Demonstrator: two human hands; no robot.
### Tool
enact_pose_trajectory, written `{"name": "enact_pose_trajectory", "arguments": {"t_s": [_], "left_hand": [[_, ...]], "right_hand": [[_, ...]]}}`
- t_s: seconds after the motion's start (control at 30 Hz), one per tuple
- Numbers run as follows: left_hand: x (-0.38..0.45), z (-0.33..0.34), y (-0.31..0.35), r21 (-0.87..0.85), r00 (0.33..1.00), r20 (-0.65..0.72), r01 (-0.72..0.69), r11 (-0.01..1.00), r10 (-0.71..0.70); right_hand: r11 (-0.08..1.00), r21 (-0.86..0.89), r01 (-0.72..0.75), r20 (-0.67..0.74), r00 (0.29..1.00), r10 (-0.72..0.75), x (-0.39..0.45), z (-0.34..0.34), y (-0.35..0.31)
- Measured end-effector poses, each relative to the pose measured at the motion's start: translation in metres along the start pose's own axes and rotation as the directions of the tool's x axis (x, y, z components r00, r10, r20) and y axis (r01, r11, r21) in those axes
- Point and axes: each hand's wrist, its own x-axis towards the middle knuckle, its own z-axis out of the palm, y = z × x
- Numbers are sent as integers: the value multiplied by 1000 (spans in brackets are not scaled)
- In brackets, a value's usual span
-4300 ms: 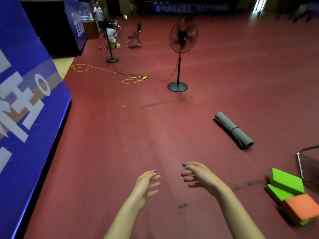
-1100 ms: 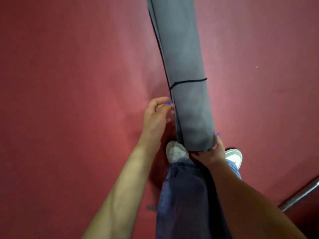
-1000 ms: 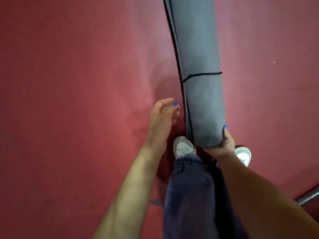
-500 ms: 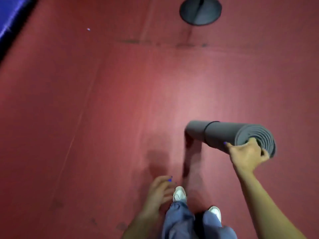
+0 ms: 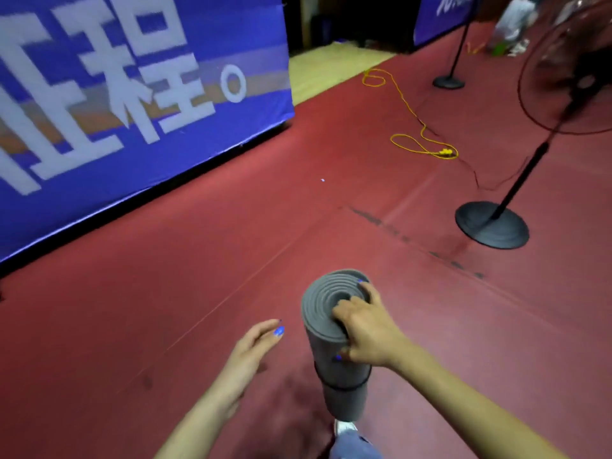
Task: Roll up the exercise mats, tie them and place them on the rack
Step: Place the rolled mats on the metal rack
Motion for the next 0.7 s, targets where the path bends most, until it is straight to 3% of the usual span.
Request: {"name": "enact_pose_trajectory", "arguments": {"t_s": [0.13,0.27,0.37,0.53,0.7], "left_hand": [[0,-7,33,-188,973,-229,-82,979,38],[-3,-19,62,-366,903,-428,-220,904,46],[-13,-37,75,-470,862,-506,-248,847,-28],[-10,-77,77,-624,740,-651,-394,675,-170],[0,-148,52,-698,610,-694,-440,564,-383]], "right_hand": [[936,-64,345,-135,927,-351,58,-22,-29],[838,-44,543,-274,800,-533,108,-52,-43],[751,-96,654,-323,693,-645,144,-79,-66],[621,-144,771,-277,571,-773,203,-79,-112],[434,-107,895,-96,425,-900,268,-47,-186]]}}
